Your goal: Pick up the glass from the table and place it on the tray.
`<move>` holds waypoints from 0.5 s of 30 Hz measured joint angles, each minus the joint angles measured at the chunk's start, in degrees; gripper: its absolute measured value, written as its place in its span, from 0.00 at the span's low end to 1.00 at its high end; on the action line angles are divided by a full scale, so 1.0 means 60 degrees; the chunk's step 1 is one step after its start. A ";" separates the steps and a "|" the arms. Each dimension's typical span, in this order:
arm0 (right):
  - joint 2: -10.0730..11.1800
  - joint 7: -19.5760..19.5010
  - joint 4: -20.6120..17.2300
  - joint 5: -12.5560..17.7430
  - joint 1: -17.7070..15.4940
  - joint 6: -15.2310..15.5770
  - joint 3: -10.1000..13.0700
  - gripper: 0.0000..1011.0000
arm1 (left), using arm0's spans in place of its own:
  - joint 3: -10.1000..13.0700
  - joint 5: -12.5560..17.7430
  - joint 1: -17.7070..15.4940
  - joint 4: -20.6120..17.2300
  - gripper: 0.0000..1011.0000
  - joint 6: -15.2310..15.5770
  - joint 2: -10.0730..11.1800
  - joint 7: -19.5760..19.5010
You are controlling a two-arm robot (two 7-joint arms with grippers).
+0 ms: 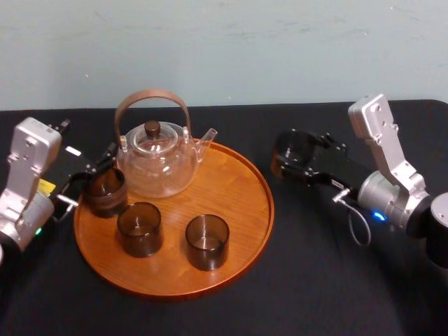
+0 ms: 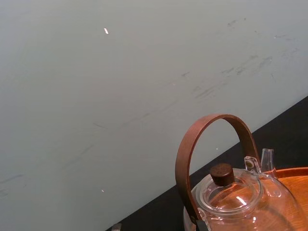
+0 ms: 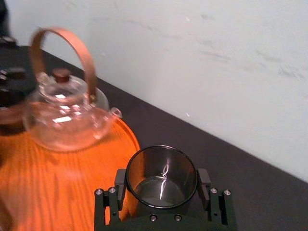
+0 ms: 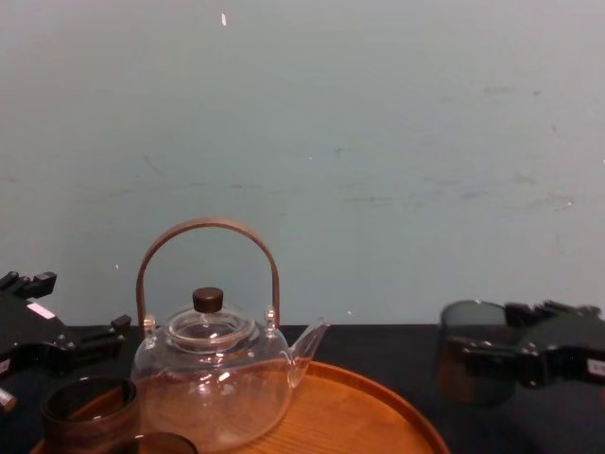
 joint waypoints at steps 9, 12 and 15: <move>-0.0140 0.0345 -0.0144 0.0023 0.0354 -0.0052 -0.0632 0.89 | 0.0000 0.0000 0.0000 0.0000 0.99 0.0000 0.0000 0.0000; -0.0274 0.0424 0.0033 0.0010 0.0548 -0.0101 -0.0883 0.89 | 0.0000 0.0000 0.0000 -0.0001 0.99 0.0000 0.0000 0.0000; -0.0425 0.0495 0.0238 -0.0032 0.0723 -0.0191 -0.1126 0.90 | 0.0000 0.0000 0.0000 0.0000 0.99 0.0000 0.0000 0.0000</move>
